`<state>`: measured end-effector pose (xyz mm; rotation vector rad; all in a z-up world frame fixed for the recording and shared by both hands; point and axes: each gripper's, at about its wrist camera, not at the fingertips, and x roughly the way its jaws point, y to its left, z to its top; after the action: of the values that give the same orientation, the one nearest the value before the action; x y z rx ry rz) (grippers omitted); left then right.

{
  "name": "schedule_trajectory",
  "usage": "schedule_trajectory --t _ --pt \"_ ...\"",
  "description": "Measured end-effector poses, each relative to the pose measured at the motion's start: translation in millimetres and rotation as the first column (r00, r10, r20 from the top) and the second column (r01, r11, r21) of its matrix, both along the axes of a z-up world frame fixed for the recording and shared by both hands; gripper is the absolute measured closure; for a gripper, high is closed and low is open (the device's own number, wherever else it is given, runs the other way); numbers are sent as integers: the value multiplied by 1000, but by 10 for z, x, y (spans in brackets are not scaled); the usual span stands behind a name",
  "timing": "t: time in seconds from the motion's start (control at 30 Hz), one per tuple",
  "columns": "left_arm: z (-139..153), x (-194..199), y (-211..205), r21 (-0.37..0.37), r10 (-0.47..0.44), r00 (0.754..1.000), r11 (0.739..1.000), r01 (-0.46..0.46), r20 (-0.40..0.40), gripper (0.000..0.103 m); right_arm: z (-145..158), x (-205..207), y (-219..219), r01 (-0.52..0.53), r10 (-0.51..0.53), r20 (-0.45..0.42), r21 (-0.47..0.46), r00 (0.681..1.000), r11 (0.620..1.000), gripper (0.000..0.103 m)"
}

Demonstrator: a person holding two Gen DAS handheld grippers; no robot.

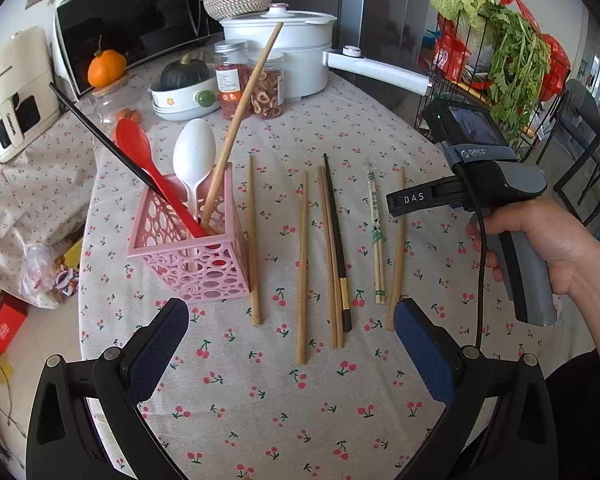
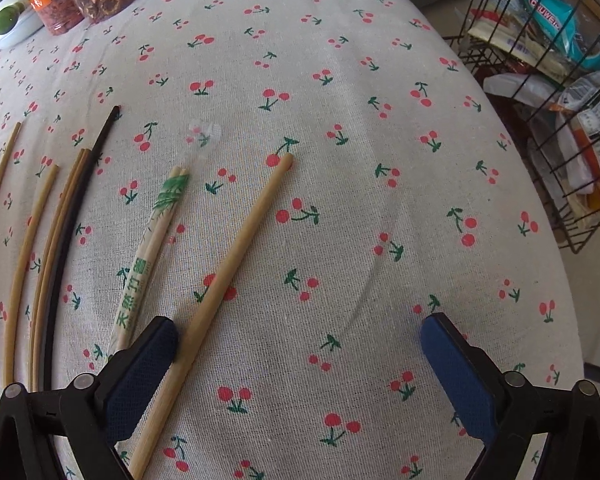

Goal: Organize utensils
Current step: 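Grasp a wooden chopstick with the right tool while the left tool grasps the paper-wrapped chopsticks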

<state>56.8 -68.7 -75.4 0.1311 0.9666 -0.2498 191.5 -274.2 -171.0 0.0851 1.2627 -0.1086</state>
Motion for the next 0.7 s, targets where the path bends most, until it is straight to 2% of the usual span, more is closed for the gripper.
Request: schedule_trajectory --t 0.03,0.13,0.2,0.27,0.3,0.4,0.6,0.67,0.7 --pt "-4 -5 -45 3 -12 1000 1000 12 -4 0 15 -15 -11 -2 1 2 2 1000 1000 11" --pt "-26 -36 -204 30 -56 998 998 56 -6 0 66 -66 -56 -16 16 16 3 1000 1000 31" --pt "-49 -34 -307 48 -82 997 995 82 -14 0 103 -87 -92 -29 29 25 7 999 1000 60" --pt "-77 -12 -401 65 -100 995 993 102 -27 0 127 -116 -148 -30 29 27 17 999 999 80" --pt "-96 4 -448 72 -110 993 991 112 -35 0 127 -128 -195 -26 25 26 35 999 999 86" --pt "-175 75 -583 100 -125 989 986 132 -74 0 127 -168 -331 -2 1 20 88 1000 996 94" --pt "-303 298 -845 121 -108 988 985 121 -108 0 156 -238 -537 30 -34 22 142 999 989 97" --pt "-373 453 -940 98 -104 985 988 118 -139 2 178 -243 -640 42 -48 30 167 998 985 97" --pt "-413 545 -982 76 -102 981 990 116 -163 6 200 -259 -675 47 -54 35 182 998 982 97"
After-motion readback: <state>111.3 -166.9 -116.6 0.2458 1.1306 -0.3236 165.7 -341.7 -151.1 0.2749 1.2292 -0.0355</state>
